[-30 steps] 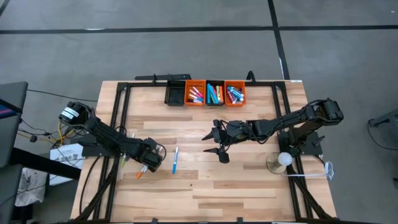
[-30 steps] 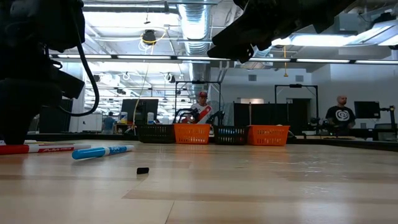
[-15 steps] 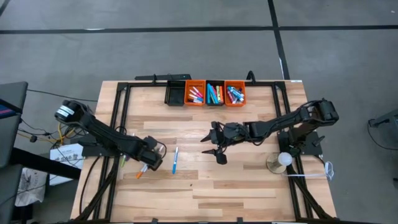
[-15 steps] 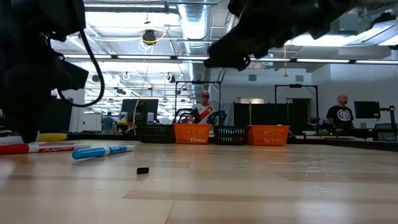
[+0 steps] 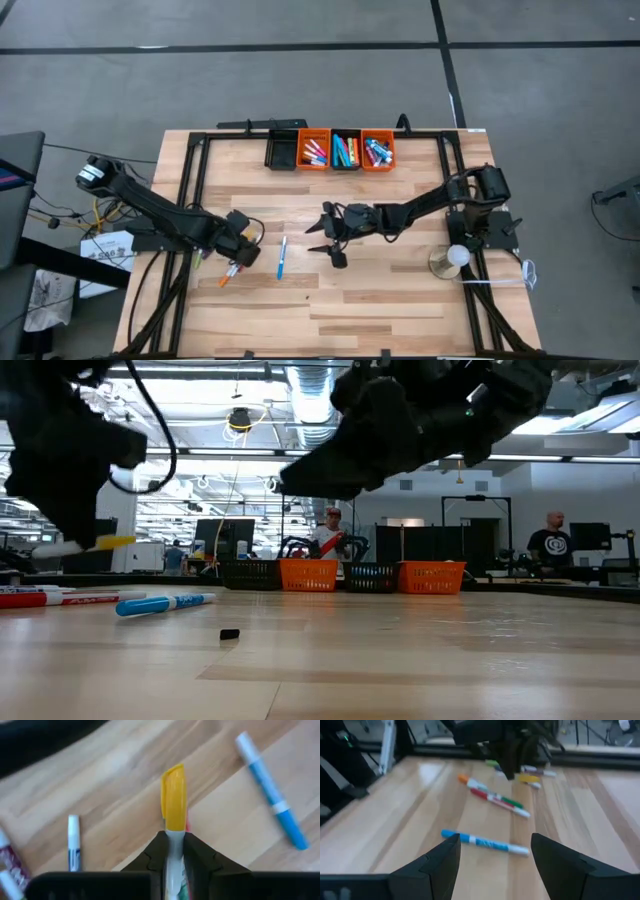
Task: Pick & Place Markers
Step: Put the white yellow highlighter pen into the left orange bin
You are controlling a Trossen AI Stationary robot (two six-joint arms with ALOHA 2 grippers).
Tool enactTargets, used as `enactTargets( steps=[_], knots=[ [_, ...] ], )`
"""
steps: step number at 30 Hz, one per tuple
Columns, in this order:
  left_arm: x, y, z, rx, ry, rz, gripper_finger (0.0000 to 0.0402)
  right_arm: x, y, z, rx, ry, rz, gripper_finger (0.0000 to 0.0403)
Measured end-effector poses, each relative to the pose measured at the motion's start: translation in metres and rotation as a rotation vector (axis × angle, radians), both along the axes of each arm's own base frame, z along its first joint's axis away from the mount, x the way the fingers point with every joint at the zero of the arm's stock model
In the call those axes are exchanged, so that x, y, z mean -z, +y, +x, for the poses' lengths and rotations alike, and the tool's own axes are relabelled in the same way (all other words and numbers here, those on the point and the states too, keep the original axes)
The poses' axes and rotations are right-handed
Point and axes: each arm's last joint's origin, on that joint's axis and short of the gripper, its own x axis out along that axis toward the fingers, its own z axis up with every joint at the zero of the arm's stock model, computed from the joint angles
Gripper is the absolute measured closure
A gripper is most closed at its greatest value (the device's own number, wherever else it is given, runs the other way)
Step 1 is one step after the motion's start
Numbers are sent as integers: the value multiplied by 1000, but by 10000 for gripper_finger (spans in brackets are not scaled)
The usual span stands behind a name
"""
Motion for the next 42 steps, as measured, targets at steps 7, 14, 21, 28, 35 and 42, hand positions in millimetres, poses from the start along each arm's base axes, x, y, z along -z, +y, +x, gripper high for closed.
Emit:
enactTargets(
  steps=[7, 14, 21, 28, 35, 42],
  knots=[
    [-21, -1, -5, 32, -227, 127, 353, -7, -1, 6, 6, -115, 77, 171],
    [-46, -16, 16, 198, -550, 298, 355, -19, -1, 8, 10, -234, 134, 171],
    [-63, -30, 39, 373, -744, 429, 352, -24, 0, 8, 9, -276, 160, 171],
    [-54, -39, 52, 431, -753, 460, 351, -30, 3, 8, -6, -348, 141, 171],
    [-45, -46, 63, 457, -766, 481, 351, -34, 2, 9, -6, -371, 120, 171],
    [-44, -47, 66, 457, -780, 485, 351, -35, 2, 10, -6, -377, 119, 171]
  ],
)
